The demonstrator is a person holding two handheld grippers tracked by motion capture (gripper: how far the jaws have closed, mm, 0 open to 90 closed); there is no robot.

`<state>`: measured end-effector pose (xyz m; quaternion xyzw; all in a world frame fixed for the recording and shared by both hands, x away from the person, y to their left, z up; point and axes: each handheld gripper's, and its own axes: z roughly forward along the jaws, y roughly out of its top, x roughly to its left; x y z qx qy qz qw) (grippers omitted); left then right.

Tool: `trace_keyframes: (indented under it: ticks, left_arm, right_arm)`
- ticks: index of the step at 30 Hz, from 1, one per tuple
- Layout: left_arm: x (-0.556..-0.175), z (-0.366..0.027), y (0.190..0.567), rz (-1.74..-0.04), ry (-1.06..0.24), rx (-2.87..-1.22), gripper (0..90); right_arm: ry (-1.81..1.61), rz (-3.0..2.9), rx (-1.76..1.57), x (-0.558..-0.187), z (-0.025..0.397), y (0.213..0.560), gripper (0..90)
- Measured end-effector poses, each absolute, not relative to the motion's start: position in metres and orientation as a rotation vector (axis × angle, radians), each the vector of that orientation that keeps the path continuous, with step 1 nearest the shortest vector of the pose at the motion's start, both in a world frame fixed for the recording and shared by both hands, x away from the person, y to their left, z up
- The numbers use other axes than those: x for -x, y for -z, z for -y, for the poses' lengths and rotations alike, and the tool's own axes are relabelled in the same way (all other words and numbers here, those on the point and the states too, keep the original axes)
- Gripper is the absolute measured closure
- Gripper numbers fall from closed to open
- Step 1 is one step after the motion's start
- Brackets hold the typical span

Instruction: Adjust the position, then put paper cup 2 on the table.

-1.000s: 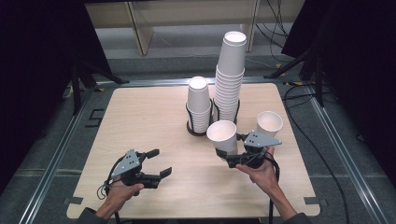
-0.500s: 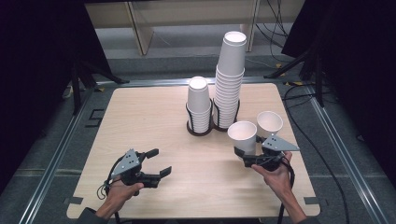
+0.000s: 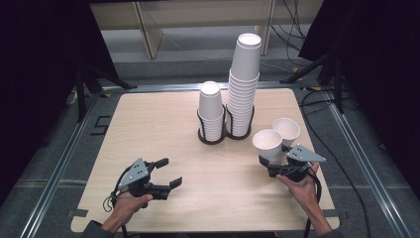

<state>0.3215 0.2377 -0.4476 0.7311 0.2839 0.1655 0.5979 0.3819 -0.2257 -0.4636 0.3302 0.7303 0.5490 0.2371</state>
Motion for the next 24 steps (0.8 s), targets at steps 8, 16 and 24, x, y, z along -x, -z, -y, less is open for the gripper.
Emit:
trace_keyframes:
  ticks: [8, 16, 24]
  left_arm:
    - [-0.322, -0.238, 0.448, -0.658, -0.387, -1.703, 14.6]
    - [-0.323, -0.236, 0.449, -0.640, -0.381, -1.686, 14.6]
    - [-0.322, -0.236, 0.449, -0.638, -0.381, -1.686, 14.6]
  right_arm:
    - [-1.438, -2.029, -0.893, -0.389, 0.231, 0.473, 19.0]
    - [-1.377, -2.078, -0.901, -0.396, 0.228, 0.480, 19.0]
    - [-1.388, -2.106, -0.941, -0.398, 0.229, 0.482, 18.9]
